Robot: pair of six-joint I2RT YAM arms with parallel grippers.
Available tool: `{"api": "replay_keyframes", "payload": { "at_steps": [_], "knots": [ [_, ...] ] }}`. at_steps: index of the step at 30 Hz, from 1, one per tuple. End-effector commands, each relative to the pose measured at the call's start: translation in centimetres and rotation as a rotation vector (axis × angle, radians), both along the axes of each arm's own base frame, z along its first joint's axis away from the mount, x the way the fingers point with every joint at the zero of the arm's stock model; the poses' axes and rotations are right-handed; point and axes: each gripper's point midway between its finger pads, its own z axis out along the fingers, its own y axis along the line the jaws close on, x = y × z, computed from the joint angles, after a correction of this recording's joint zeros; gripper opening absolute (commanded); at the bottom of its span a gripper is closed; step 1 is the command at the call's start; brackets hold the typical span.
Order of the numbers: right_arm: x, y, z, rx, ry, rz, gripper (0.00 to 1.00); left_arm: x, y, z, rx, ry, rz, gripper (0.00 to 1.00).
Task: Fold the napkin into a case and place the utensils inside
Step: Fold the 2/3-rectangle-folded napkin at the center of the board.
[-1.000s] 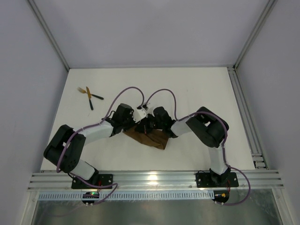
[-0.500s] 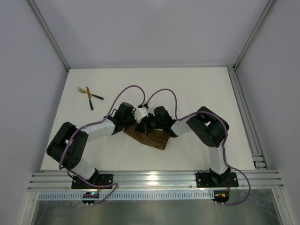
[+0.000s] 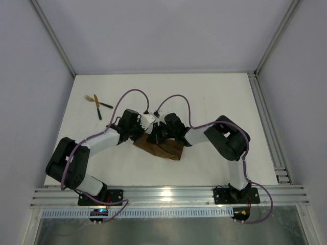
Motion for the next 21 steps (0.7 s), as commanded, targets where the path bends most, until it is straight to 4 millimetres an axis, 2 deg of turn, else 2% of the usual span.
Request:
{"api": "replay_keyframes", "payload": {
  "at_steps": [1,4,7,10,14,15,16,21],
  "knots": [
    [1.4,1.0,4.5,0.026,-0.068,-0.021,0.03,-0.5,-0.8,0.0,-0.034,0.052,-0.015,0.00],
    [2.2,1.3,4.9,-0.015,-0.057,-0.032,0.03,-0.3,-1.0,0.3,-0.048,0.045,-0.014,0.00],
    [2.7,1.7,3.6,-0.045,-0.022,-0.034,0.03,-0.2,-1.2,0.6,-0.057,0.043,-0.015,0.00],
    [3.4,1.6,3.2,-0.037,0.007,-0.060,0.03,-0.2,-1.2,0.4,-0.055,0.049,-0.015,0.00],
    [4.3,1.2,0.9,-0.058,0.065,-0.095,0.03,-0.3,-1.6,0.6,-0.076,0.057,-0.016,0.00],
    [4.3,0.9,-0.5,-0.074,0.100,-0.114,0.03,-0.4,-1.6,0.7,-0.080,0.060,-0.014,0.00],
    [4.3,0.7,-1.1,-0.083,0.115,-0.124,0.03,-0.4,-1.6,0.9,-0.085,0.059,-0.010,0.00],
    [3.6,-0.9,-4.5,-0.155,0.209,-0.183,0.03,-0.5,-1.6,2.1,-0.136,0.078,0.012,0.00]
  ]
}}
